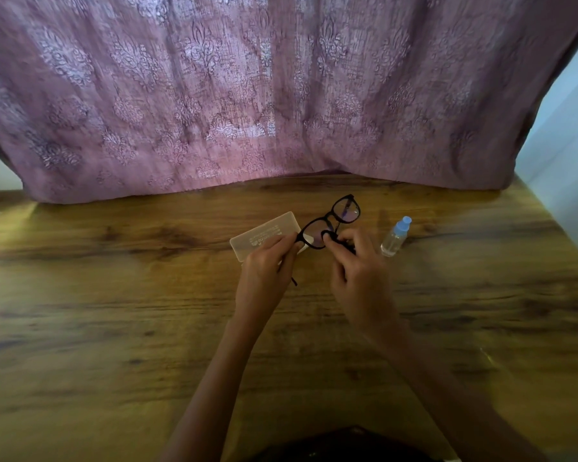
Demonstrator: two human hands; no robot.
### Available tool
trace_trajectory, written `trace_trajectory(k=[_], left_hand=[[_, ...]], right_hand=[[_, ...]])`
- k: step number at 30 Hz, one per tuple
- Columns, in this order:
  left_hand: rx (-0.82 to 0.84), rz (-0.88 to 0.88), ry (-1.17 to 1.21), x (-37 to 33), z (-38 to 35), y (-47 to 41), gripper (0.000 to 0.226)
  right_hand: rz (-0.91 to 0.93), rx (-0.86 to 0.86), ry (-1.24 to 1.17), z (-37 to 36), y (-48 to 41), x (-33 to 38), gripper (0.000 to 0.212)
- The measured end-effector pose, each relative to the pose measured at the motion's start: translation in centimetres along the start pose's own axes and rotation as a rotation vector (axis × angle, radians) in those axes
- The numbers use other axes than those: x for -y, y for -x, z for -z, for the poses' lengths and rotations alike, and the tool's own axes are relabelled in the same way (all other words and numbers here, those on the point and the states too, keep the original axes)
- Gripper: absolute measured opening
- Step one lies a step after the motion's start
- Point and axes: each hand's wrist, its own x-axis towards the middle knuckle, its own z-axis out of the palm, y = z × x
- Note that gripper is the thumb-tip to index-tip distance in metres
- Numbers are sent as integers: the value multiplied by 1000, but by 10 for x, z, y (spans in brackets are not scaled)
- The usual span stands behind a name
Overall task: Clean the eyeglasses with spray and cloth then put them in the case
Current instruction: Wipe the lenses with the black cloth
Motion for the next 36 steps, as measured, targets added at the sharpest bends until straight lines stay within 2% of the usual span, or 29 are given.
trace_trajectory(k=[7,15,26,36], left_hand=[[20,-6,-1,0,3,-1,20],[3,-10,-17,1,3,-2,21],[33,-31,-11,-3,3,-2,21],[23,-49,-29,-3,2,-1,30]], right_hand=[[73,20,-7,-3,6,4,34],[32,25,10,-1,-3,-9,35],[144,50,19,-3,-3,5,32],[78,22,29,-4,-18,-6,35]])
